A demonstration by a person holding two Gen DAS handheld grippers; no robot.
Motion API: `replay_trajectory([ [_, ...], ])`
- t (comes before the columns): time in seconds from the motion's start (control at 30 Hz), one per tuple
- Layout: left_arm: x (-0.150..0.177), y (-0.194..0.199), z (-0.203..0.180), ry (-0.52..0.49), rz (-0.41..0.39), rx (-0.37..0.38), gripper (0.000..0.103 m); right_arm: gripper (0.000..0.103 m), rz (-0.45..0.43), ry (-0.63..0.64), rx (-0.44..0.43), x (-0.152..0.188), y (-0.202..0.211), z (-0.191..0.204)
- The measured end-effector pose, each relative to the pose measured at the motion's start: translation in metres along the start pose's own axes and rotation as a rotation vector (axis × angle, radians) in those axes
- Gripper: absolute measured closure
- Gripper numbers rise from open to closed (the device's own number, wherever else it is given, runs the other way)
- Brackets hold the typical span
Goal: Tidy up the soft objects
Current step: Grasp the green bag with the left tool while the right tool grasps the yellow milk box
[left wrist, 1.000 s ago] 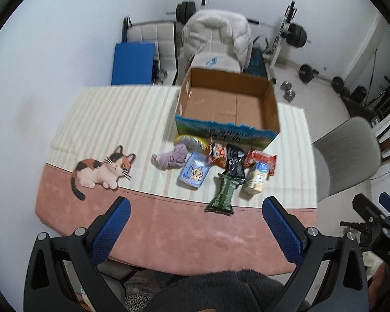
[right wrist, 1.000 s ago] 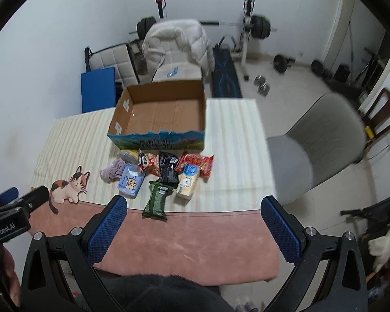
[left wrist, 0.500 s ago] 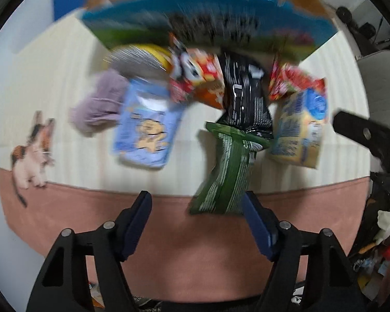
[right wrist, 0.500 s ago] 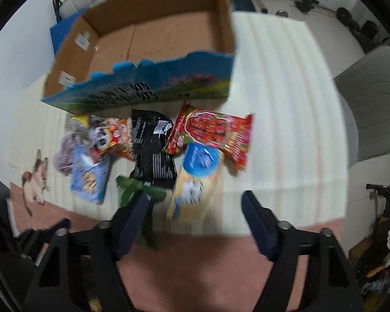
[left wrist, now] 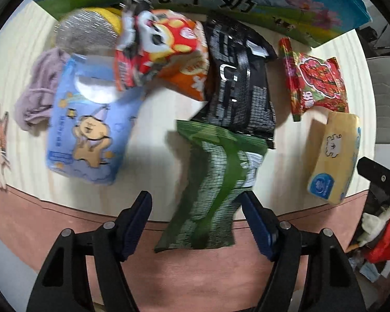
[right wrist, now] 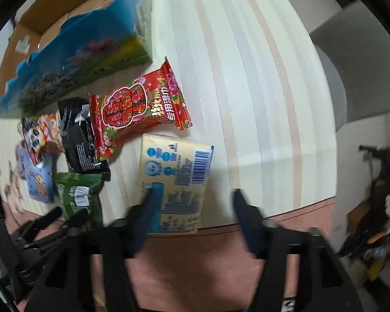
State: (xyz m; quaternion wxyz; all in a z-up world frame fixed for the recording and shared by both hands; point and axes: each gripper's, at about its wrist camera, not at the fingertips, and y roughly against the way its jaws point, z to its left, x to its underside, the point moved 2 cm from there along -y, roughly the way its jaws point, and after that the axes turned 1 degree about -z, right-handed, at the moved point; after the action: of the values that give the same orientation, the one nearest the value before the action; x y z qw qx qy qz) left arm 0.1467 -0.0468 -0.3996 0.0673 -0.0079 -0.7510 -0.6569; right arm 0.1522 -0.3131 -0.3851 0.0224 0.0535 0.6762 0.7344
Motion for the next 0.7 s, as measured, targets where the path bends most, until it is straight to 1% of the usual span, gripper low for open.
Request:
replay_trajectory([
  [0.03,0.000,-0.003,-0.002,0.000,0.018,0.023,0.033,0.025,0.000,-0.022,-0.032,0.001,-0.004,-0.001],
  [0.13,0.000,-0.018,-0.009,-0.017,0.051,0.056,0.033,0.024,0.021,-0.048,-0.064,0.002,-0.019,0.005],
  [0.2,0.004,-0.029,-0.011,-0.040,0.078,0.043,0.034,0.024,0.029,-0.043,-0.071,0.002,-0.026,0.012],
  [0.23,0.004,-0.028,-0.013,-0.055,0.049,0.034,0.035,0.024,0.031,-0.033,-0.060,0.003,-0.031,0.018],
  [0.3,0.006,-0.027,-0.016,-0.076,0.018,-0.017,0.047,0.024,0.039,-0.023,-0.040,0.003,-0.044,0.025],
  [0.33,0.007,-0.026,-0.016,-0.074,0.006,-0.027,0.061,0.025,0.050,-0.019,-0.020,0.004,-0.053,0.028],
  [0.37,0.008,-0.025,-0.014,-0.063,0.004,-0.025,0.064,0.026,0.053,-0.021,-0.009,0.003,-0.062,0.029],
  [0.4,0.008,-0.024,-0.010,-0.043,0.003,-0.016,0.066,0.036,0.053,-0.022,0.002,0.005,-0.068,0.029],
  [0.47,0.009,-0.018,-0.003,-0.011,-0.003,0.000,0.072,0.037,0.038,-0.024,0.007,0.010,-0.077,0.026],
  [0.53,0.012,-0.015,0.007,0.002,-0.021,-0.012,0.074,0.038,0.039,-0.018,-0.003,0.020,-0.078,0.020],
  [0.57,0.017,-0.011,0.008,0.011,-0.031,-0.013,0.074,0.038,0.042,-0.013,-0.012,0.034,-0.076,0.011],
  [0.63,0.026,0.003,0.012,0.023,-0.042,0.010,0.075,0.038,0.042,-0.006,-0.032,0.043,-0.072,0.006],
  [0.7,0.042,0.021,0.013,0.030,-0.069,0.026,0.075,0.038,0.031,0.009,-0.072,0.057,-0.058,0.003],
])
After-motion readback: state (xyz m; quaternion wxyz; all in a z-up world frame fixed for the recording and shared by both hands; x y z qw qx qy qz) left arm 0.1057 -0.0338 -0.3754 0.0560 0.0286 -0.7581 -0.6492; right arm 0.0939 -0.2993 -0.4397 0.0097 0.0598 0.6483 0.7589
